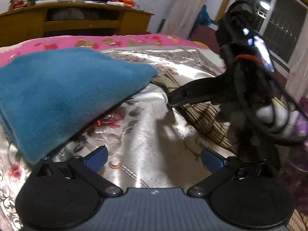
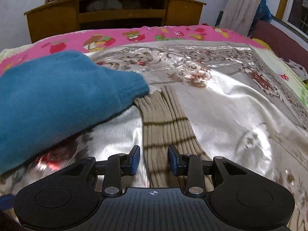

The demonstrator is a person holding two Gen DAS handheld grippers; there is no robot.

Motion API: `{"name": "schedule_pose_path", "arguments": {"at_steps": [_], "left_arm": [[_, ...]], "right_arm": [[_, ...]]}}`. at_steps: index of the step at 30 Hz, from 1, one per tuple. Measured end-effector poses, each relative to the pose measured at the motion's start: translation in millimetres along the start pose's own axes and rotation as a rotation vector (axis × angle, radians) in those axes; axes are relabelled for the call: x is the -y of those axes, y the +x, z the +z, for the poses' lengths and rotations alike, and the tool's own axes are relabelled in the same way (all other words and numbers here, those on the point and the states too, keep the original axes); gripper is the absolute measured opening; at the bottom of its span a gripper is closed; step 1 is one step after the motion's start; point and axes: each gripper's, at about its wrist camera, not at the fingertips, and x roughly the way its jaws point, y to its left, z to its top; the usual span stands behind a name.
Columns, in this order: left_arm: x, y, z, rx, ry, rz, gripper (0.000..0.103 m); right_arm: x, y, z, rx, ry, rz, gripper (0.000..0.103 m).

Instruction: Fold small clothes

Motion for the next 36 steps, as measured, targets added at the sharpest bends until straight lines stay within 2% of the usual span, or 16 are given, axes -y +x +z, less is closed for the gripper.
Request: {"name": "schedule_pose_path", "arguments": {"at_steps": [5,8,10,14,18,22,28,33,36], "left_arm": [[-7.9,3.4,-1.0,-0.011,-0.042,0.007,0.103],[-10.9,3.1,-1.9,-0.017,-0.06,0.003,0.103],[-9.6,2.3,-1.7,-0.007,-0.049,0.005,0.103],[-6.3,2.9,-3.2,-0.005,-0.035,0.014,0.103],[-3.8,2.3,-3.6,-0.003,-0.034,0.001,0.103],[7.9,-1.8,-7.5,0.021,0.02,-0.02,0.103],[29.1,-6.3,-16.3,0.028,0.113,-0.056,0.103],[51.9,-12.5,-25.8,0.027,0.199,-0.087,0.103],[69.2,-18.9,-34.6,0.035,0.266,-0.115,0.103]], "right_arm": [[-2.3,2.4,11.5,0.03,0.029,0.02,0.033],[-8.3,9.0,16.5,0.014,-0.017,-0.022,0.032],[-6.6,13.4,18.5,0.009,0.011,-0.045,0.032],[4.2,11.2,21.9,0.02,0.109,-0.071,0.01],[18.7,-21.2,19.2,0.086,0.146,-0.078,0.009],[56.7,-77.3,6.8,0.178,0.296,-0.083,0.008],[133.7,-174.1,-53.7,0.32,0.576,-0.161,0.008],[177.5,-244.0,-134.3,0.419,0.762,-0.273,0.008],[195.9,-274.9,-199.8,0.46,0.907,-0.362,0.008]]}}
